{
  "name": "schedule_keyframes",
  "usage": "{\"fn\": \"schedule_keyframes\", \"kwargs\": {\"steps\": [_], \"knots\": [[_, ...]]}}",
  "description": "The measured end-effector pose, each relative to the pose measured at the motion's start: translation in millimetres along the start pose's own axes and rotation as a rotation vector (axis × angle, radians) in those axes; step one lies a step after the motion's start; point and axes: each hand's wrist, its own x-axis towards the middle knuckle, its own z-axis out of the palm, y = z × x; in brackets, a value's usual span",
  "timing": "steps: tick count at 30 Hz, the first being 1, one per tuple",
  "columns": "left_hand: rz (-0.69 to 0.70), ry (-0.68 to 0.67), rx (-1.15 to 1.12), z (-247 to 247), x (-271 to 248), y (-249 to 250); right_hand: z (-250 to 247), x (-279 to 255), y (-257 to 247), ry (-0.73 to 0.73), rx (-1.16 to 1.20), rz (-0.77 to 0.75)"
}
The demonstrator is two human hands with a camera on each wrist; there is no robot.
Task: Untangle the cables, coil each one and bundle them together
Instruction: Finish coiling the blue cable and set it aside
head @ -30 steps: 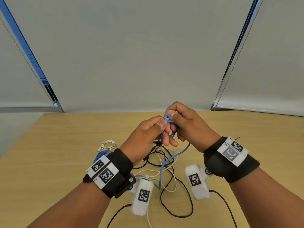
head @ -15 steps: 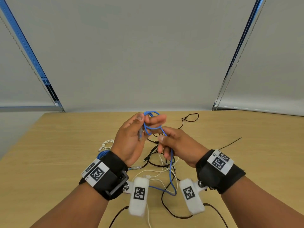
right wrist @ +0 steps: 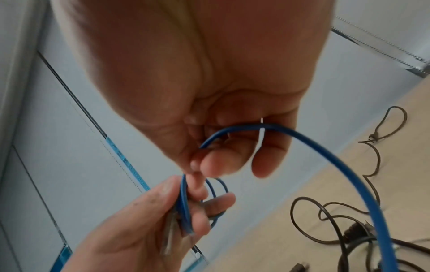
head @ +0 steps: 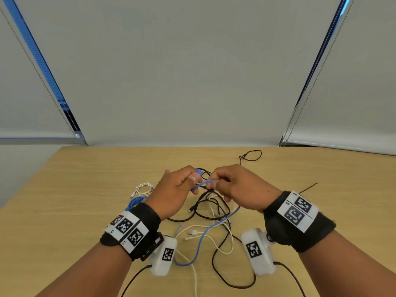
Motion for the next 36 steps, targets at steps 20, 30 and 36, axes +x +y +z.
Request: {"fn": "schedule_keyframes", "kwargs": {"steps": [20, 30, 36], "knots": [[-0.187, 0.335, -0.012, -20, 8, -17, 120, -43, 68, -0.632, -0.185, 0.379], [-0.193, 0.299, -0.018, -19, 5, -13, 71, -8, 85, -0.416, 0.186, 0.454], [-0.164, 0.298, -0.045, -19, 6, -5, -2, 31, 56, -0.096, 0.236, 0.343]]}}
